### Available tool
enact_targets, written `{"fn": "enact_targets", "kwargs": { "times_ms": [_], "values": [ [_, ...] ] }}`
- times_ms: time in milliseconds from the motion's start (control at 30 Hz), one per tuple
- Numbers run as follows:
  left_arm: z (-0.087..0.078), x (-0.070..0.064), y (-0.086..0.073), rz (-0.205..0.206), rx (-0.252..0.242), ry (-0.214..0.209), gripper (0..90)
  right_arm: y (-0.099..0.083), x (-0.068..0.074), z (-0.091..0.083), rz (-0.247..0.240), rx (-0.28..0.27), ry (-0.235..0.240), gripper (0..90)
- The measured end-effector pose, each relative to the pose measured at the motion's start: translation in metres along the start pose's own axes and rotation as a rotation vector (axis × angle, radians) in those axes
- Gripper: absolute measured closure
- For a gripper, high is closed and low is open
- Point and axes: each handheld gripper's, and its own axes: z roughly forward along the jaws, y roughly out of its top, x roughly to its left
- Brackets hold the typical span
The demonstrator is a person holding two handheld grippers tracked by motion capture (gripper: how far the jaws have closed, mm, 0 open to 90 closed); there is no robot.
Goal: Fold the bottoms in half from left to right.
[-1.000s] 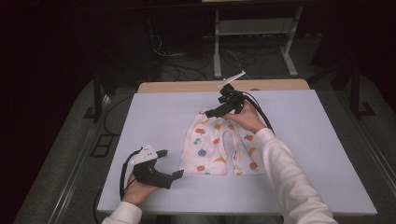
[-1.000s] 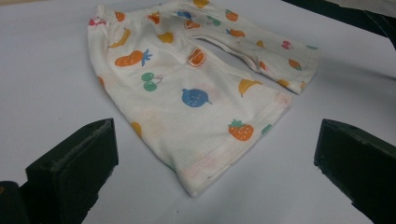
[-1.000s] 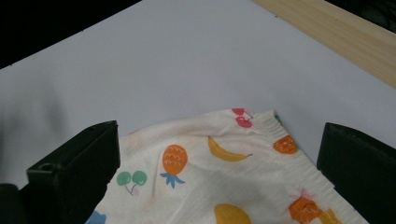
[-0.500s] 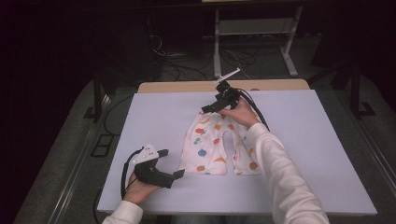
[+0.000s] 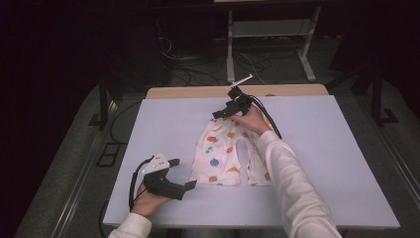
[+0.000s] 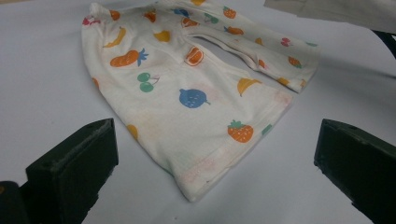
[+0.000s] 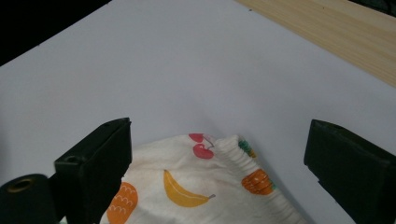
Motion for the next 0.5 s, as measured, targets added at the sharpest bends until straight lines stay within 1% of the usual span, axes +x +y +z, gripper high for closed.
{"fn": "enact_targets", "kwargs": {
  "times_ms": [100,167,267,300,333,400,433,500],
  "values": [
    [-0.001,0.0,0.0,-0.002,-0.001,0.003,0.0,0.0,-0.003,0.005,0.007,0.008,0.012,13.5],
    [-0.001,0.0,0.0,-0.003,-0.001,0.003,0.0,0.0,-0.005,0.009,0.019,0.021,0.022,15.1],
    [0.0,-0.001,0.0,0.005,0.005,0.002,0.0,-0.001,-0.005,0.014,0.02,0.025,0.01,20.5],
    [0.001,-0.001,0.0,0.006,0.006,-0.001,0.0,-0.001,-0.006,0.016,0.023,0.022,0.002,25.8],
    [0.001,-0.001,0.0,0.006,0.008,-0.002,0.0,-0.002,-0.006,0.017,0.024,0.025,-0.001,27.9],
    [0.001,-0.001,0.0,0.004,0.008,-0.002,0.0,-0.002,-0.006,0.018,0.025,0.03,0.0,29.0],
    [0.001,-0.001,0.0,0.005,0.009,-0.002,0.0,-0.003,-0.007,0.02,0.027,0.037,-0.003,32.4],
    [0.001,-0.001,0.0,0.005,0.007,-0.002,0.0,-0.005,-0.008,0.022,0.035,0.043,0.008,35.7]
  ]
}}
